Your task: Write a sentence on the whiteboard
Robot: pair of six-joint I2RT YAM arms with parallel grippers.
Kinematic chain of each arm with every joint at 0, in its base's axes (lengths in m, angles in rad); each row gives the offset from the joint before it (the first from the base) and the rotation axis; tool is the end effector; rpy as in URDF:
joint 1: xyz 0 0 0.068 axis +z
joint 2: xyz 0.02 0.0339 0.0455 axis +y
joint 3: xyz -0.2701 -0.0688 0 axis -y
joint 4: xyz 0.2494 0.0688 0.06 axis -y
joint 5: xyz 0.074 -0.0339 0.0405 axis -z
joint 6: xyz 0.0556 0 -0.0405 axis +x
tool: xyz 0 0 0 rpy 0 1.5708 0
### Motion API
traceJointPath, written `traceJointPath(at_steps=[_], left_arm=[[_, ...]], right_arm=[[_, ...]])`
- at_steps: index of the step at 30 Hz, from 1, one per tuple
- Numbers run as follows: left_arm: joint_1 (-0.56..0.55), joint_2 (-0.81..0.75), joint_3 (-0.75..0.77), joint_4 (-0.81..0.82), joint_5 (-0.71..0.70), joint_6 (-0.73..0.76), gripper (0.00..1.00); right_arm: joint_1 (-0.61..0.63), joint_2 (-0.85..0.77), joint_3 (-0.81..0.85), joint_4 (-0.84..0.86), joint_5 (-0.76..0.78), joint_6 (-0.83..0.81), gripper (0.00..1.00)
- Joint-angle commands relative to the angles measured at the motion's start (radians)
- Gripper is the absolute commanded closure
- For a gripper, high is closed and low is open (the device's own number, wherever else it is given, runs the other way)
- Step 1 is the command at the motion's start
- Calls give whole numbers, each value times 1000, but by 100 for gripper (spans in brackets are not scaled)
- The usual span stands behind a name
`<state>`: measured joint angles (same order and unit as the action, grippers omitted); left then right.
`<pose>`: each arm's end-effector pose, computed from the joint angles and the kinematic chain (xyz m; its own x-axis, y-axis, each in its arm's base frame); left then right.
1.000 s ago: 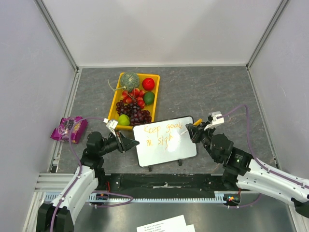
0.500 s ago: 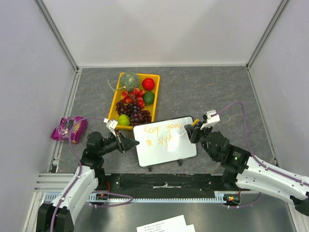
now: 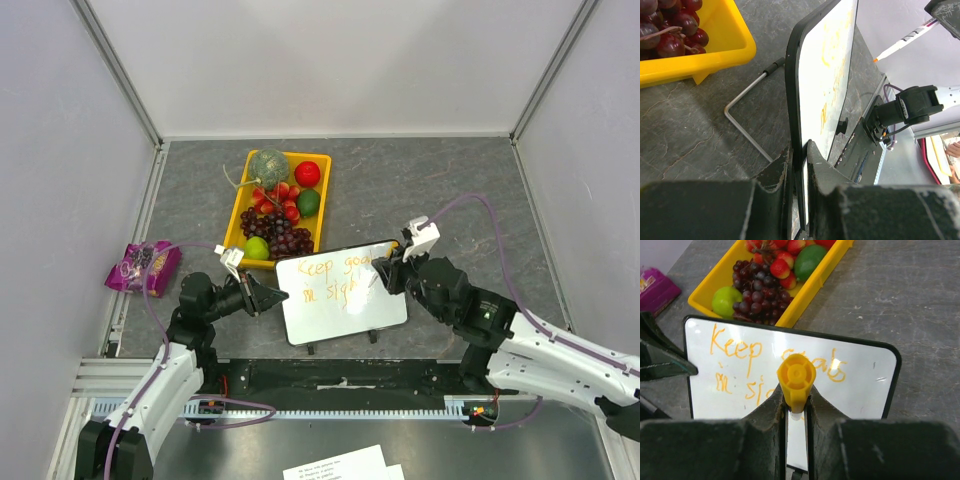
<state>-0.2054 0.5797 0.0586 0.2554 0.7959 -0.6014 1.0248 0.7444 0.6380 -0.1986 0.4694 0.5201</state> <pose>0.1379 -0.0693 0.1597 -0.6746 -0.2638 -0.6895 0.5287 0.4791 -0.7006 0.1220 0.1524 0.2926 -0.4027 0.1907 -0.8952 -0.3895 0.8494 0.3562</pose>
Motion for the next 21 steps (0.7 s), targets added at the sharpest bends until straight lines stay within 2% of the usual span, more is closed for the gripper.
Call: traceJointPath(at_steps=[1, 5, 11, 12, 21], left_arm=[[1, -6, -2, 16, -30, 29, 98], [1, -7, -2, 16, -32, 29, 98], [1, -7, -2, 13, -35, 29, 98], [1, -7, -2, 13, -35, 29, 98], [1, -9, 0, 4, -46, 26, 98]], right_arm=[[-23, 41, 89, -56, -130, -38, 100], [-66, 78, 129, -96, -257, -37, 100], [-190, 52, 49, -113, -449, 21, 100], [-236, 41, 33, -116, -466, 26, 100], [-697, 15, -41, -114, -949, -17, 100]])
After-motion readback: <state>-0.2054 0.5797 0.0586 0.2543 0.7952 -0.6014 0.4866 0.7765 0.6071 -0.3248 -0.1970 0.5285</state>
